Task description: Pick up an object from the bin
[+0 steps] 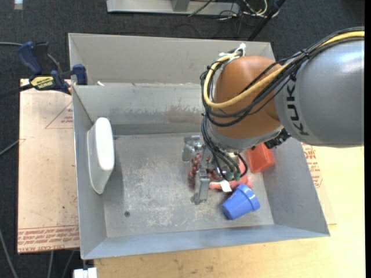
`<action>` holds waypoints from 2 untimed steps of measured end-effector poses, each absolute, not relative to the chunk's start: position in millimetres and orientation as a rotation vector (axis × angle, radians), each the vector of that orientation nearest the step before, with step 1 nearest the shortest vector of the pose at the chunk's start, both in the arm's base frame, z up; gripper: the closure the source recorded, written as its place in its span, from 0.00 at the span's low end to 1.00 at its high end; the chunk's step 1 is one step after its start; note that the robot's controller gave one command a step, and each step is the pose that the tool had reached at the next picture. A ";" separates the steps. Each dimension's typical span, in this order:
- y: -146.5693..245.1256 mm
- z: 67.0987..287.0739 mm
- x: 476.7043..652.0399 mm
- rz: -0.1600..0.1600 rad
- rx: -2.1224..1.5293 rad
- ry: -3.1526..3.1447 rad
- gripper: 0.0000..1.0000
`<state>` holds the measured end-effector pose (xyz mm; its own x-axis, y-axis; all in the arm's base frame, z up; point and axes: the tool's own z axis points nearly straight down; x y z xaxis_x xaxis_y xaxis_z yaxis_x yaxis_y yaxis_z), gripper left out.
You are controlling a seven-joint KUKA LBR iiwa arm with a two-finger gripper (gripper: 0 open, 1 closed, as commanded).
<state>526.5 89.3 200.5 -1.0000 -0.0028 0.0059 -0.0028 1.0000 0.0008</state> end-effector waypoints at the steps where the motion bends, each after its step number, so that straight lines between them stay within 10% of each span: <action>1: 88.3 211.0 531.4 -0.001 0.062 -3.136 0.00; 2: 56.3 212.4 539.7 -0.007 0.199 -3.139 0.00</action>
Offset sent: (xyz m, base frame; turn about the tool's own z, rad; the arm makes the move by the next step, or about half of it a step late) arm 0.0151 -0.0694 -0.0053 -0.1280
